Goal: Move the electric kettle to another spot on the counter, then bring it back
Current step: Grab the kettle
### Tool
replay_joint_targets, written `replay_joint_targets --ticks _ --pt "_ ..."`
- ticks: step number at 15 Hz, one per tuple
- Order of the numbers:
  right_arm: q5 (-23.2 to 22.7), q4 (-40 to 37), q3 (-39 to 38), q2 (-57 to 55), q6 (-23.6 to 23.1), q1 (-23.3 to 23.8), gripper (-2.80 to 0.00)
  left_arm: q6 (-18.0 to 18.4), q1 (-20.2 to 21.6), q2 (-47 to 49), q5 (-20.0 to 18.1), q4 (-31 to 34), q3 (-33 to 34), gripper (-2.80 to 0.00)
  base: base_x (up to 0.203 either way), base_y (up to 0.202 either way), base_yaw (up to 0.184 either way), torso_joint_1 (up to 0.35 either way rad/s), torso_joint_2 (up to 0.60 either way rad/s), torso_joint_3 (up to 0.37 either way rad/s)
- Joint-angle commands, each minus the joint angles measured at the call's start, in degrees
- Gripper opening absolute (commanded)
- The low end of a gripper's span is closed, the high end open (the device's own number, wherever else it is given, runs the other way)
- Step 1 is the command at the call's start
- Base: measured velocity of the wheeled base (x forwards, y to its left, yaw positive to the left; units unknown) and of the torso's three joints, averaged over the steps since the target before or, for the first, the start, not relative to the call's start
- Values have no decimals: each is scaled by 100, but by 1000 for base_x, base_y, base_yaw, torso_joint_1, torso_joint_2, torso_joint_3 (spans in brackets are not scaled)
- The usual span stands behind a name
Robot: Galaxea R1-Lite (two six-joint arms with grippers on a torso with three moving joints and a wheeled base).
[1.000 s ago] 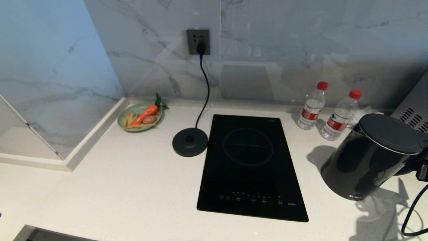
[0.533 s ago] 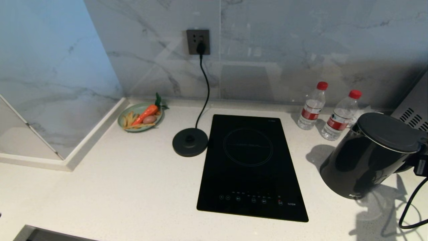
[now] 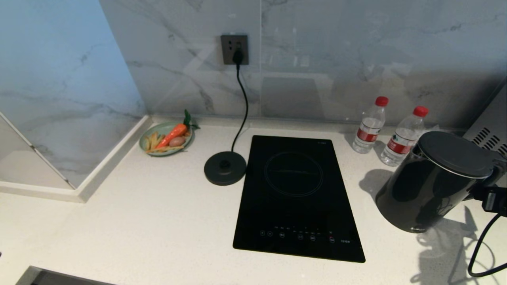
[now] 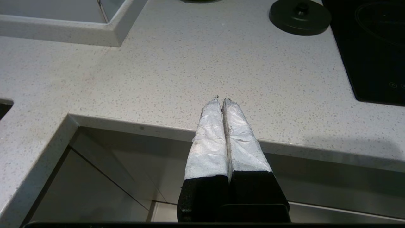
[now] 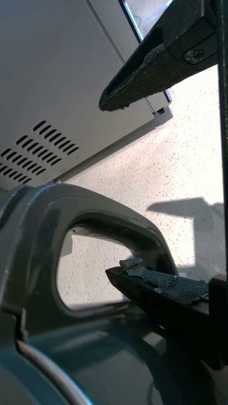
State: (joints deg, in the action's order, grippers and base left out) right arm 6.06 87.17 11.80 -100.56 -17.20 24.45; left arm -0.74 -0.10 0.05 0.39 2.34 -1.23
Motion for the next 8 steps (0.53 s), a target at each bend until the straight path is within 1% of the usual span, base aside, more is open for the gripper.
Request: replay_joint_targets --ticks 1,5,8 --pt "-8 49 -29 80 6 -37 0 -5 1 4 5 3 0 -280 0 0 0 0 0 0" --pt "-140 49 -2 42 2 -37 0 -5 1 4 5 3 0 -280 0 0 0 0 0 0" --pt "-149 49 68 -7 5 -37 0 -5 1 4 5 3 0 -280 0 0 0 0 0 0"
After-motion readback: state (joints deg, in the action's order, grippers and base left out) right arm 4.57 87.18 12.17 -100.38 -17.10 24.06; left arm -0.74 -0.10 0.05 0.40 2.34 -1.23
